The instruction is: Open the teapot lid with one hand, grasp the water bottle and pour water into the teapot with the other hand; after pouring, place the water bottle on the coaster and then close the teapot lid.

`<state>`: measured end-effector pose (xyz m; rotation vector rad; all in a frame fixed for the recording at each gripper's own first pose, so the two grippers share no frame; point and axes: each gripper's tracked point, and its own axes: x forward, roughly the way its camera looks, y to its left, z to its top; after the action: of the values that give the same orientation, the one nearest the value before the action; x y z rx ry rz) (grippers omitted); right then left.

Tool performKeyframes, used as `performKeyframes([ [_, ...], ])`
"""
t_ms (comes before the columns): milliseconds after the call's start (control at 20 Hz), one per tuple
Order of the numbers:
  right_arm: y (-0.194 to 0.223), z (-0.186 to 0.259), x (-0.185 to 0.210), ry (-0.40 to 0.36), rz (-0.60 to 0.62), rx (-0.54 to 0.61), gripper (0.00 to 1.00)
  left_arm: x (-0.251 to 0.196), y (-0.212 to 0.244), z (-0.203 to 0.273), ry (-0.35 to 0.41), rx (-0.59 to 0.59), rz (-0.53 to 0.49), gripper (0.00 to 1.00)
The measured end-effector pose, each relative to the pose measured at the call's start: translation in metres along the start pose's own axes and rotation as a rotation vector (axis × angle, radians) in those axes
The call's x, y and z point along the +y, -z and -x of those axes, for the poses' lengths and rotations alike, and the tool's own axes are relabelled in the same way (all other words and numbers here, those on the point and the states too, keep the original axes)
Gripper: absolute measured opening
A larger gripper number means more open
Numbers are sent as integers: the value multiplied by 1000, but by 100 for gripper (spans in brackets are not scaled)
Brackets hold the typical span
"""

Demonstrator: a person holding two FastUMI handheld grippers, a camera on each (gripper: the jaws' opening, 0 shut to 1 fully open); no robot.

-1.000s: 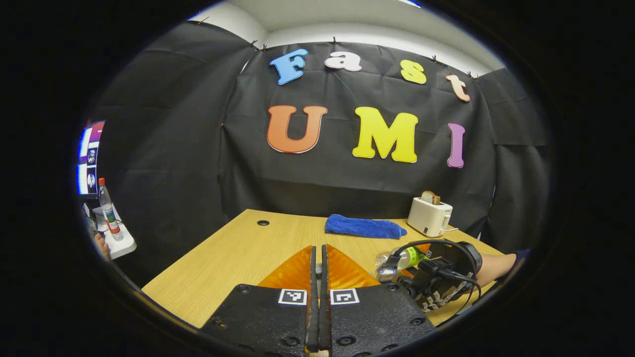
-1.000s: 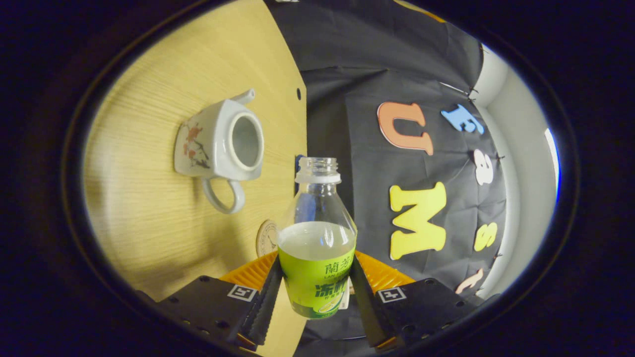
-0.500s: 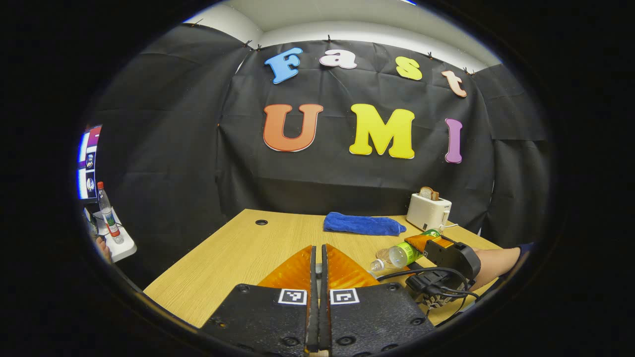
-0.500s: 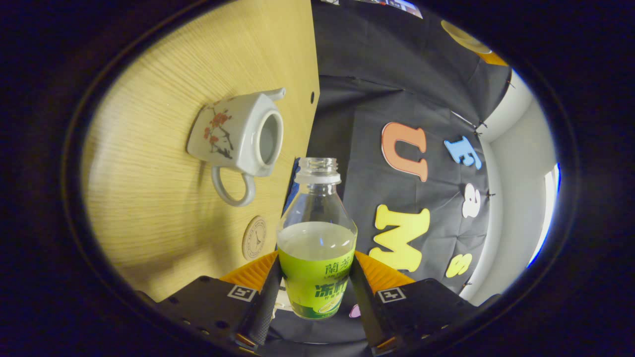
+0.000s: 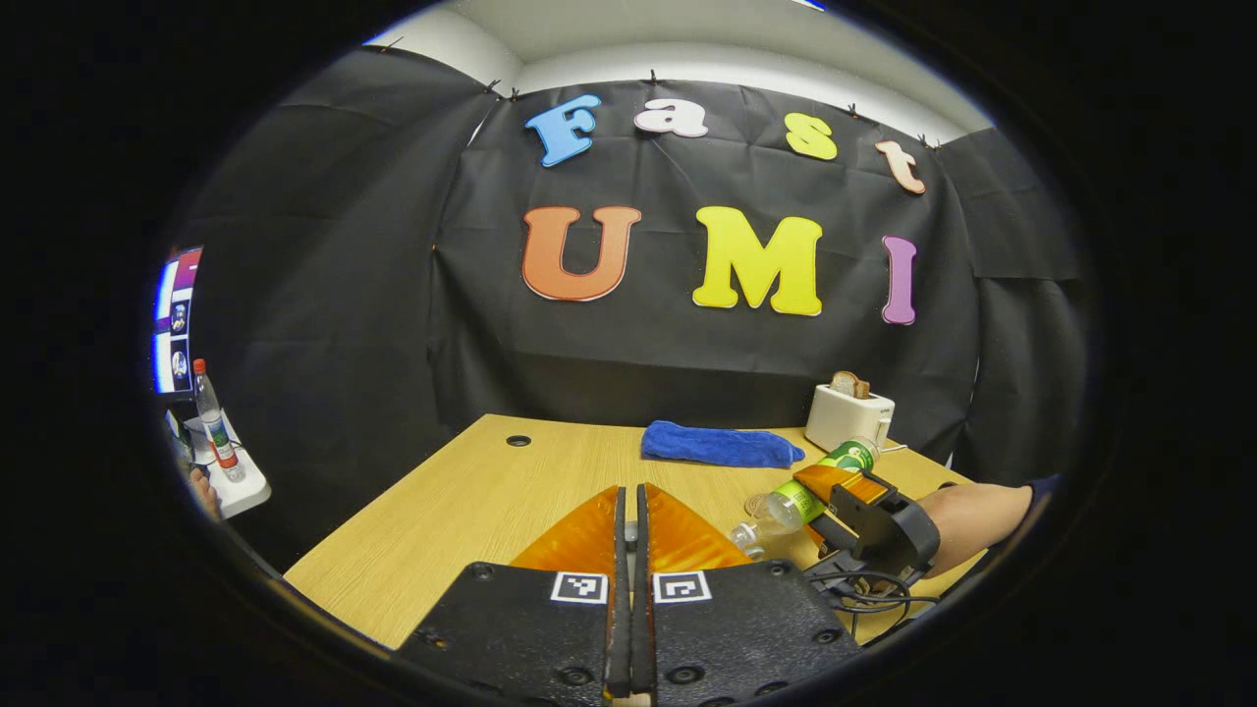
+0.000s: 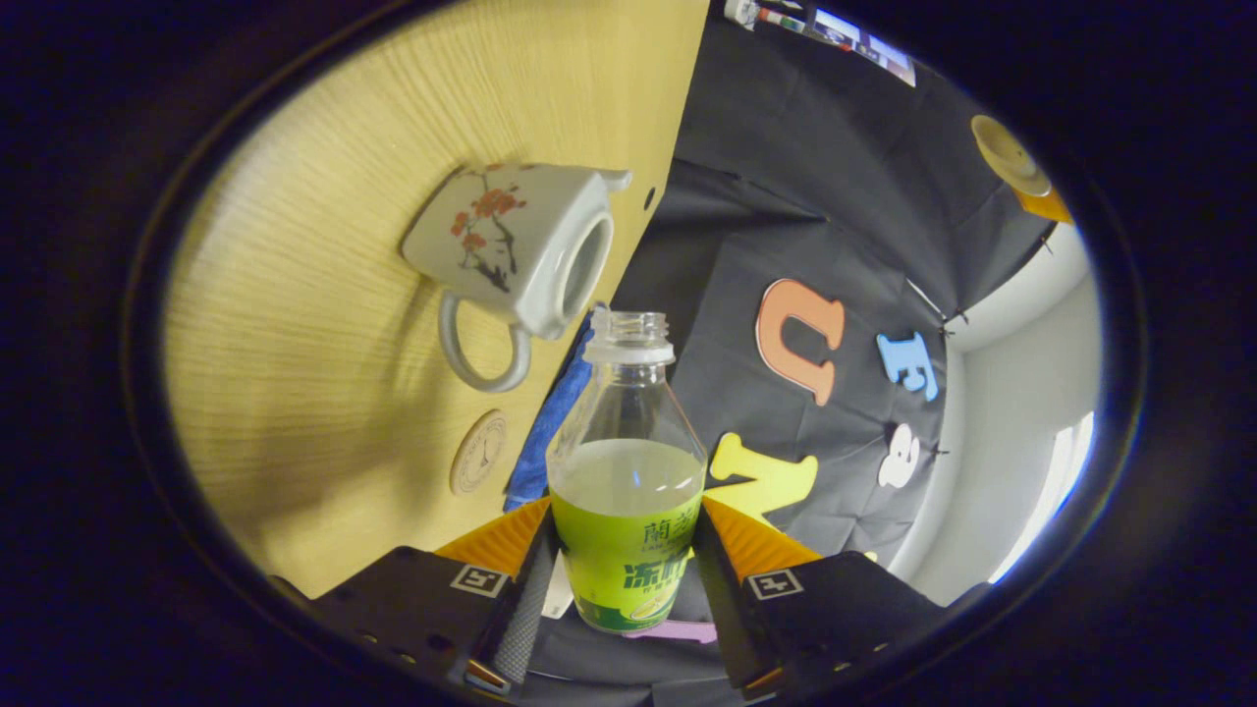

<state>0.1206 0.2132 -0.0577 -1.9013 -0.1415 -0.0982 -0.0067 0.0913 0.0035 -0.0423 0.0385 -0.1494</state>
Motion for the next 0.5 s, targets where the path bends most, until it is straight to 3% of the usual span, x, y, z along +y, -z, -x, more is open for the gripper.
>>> performKeyframes([
  [500,-12,1,-15,76,108,-27,73,3,5,-4,-9,18,-8,3],
])
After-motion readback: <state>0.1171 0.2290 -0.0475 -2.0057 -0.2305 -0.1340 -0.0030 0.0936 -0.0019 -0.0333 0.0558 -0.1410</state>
